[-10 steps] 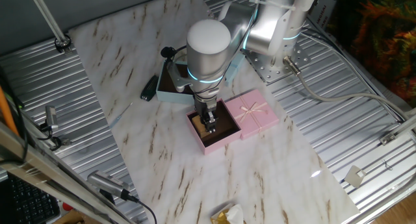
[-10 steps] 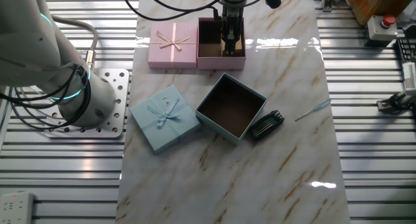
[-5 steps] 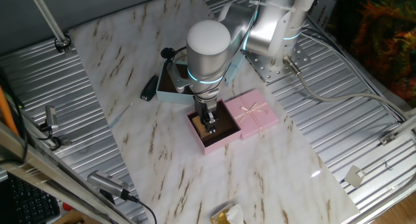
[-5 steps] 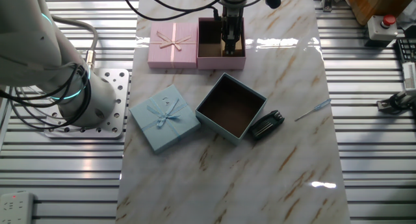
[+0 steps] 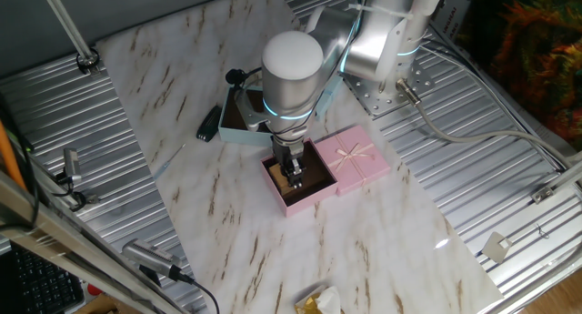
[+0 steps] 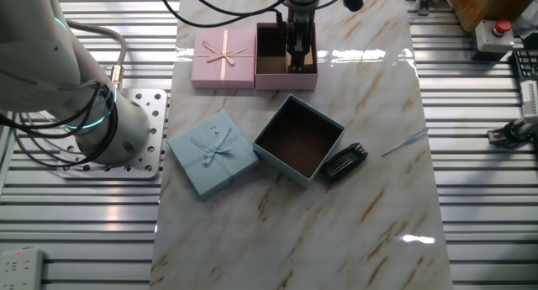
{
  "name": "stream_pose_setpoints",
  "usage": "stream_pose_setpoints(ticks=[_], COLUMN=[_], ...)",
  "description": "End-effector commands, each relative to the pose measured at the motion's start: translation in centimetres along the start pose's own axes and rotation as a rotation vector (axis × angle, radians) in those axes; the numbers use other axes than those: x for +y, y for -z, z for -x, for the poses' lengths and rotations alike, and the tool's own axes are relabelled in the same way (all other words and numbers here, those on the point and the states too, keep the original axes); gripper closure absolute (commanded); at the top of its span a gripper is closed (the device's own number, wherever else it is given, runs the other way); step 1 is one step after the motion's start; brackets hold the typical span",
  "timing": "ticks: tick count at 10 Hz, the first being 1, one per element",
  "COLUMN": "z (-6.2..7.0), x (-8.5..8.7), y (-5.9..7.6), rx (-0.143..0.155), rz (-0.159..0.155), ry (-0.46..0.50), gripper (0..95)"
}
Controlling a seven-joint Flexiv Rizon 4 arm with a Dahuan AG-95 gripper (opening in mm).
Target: Move an object from one box to another
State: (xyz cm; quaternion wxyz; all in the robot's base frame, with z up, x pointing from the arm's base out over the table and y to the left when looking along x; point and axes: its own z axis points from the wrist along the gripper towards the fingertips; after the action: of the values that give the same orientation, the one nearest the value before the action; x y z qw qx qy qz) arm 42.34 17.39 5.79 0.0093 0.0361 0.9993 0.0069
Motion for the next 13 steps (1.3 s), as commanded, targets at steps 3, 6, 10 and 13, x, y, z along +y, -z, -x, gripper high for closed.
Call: stream_pose_setpoints(ticks=[3, 6, 10, 13], z=[0.03, 0.03, -0.03, -0.04], x=[-0.01, -0.01, -0.04, -0.03], y=[0.01, 0.01, -0.04, -0.06], rx=[-0.003, -0.008, -0.010, -0.011], rz=[0.000, 0.003, 0.005, 0.005], ry=[0.001, 0.001, 0.003, 0.003], gripper=[95.0, 95.0, 95.0, 95.0])
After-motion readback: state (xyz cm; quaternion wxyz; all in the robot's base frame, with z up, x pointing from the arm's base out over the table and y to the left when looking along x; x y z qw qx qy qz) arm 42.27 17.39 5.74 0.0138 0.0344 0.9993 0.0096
